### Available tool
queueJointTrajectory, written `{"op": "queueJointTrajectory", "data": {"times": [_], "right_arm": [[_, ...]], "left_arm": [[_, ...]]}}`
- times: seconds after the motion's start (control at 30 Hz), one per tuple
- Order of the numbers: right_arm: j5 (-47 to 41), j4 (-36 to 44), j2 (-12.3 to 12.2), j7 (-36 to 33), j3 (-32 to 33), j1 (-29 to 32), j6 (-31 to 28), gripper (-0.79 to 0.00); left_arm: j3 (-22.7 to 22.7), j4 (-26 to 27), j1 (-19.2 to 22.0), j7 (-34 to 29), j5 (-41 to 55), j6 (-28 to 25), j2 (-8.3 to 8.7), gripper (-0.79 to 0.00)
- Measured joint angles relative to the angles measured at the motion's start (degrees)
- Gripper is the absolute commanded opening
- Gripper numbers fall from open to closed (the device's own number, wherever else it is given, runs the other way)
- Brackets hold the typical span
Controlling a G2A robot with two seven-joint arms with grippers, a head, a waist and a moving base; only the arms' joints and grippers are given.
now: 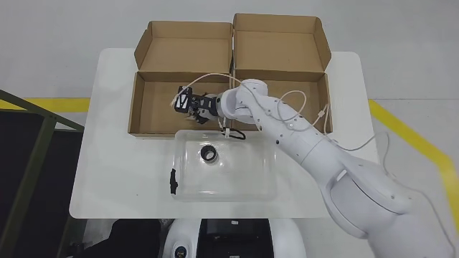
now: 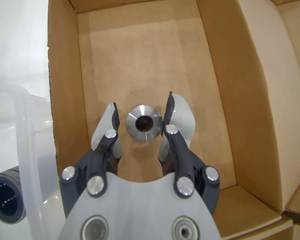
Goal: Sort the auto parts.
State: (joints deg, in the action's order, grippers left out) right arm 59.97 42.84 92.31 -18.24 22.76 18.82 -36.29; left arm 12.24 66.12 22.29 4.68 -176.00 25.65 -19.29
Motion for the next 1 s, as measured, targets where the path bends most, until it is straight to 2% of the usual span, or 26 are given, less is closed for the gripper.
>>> {"op": "queueJointTrajectory", "data": {"times": [0.1,0.23,0.33,0.43,0.73,0.9,1.0], "right_arm": [[0.3,-1.1,0.5,0.4,0.2,0.0,-0.3,-0.274],[0.6,-1.0,0.7,1.8,1.1,-0.5,-1.0,-0.200],[1.8,1.0,0.3,2.7,2.3,-1.1,-1.4,-0.142],[3.0,4.0,-0.6,3.1,3.8,-1.0,-1.9,-0.132],[6.9,20.1,-5.5,-1.5,10.3,4.9,-5.2,-0.086],[9.2,31.1,-8.7,-6.2,14.5,11.6,-7.5,-0.049],[10.5,37.0,-10.4,-8.9,16.9,15.9,-9.0,-0.055]], "left_arm": [[0.0,0.0,0.0,0.0,0.0,0.0,0.00,0.000],[0.0,0.0,0.0,0.0,0.0,0.0,0.00,0.000],[0.0,0.0,0.0,0.0,0.0,0.0,0.00,0.000],[0.0,0.0,0.0,0.0,0.0,0.0,0.00,0.000],[0.0,0.0,0.0,0.0,0.0,0.0,0.00,0.000],[0.0,0.0,0.0,0.0,0.0,0.0,0.00,0.000],[0.0,0.0,0.0,0.0,0.0,0.0,0.00,0.000]]}}
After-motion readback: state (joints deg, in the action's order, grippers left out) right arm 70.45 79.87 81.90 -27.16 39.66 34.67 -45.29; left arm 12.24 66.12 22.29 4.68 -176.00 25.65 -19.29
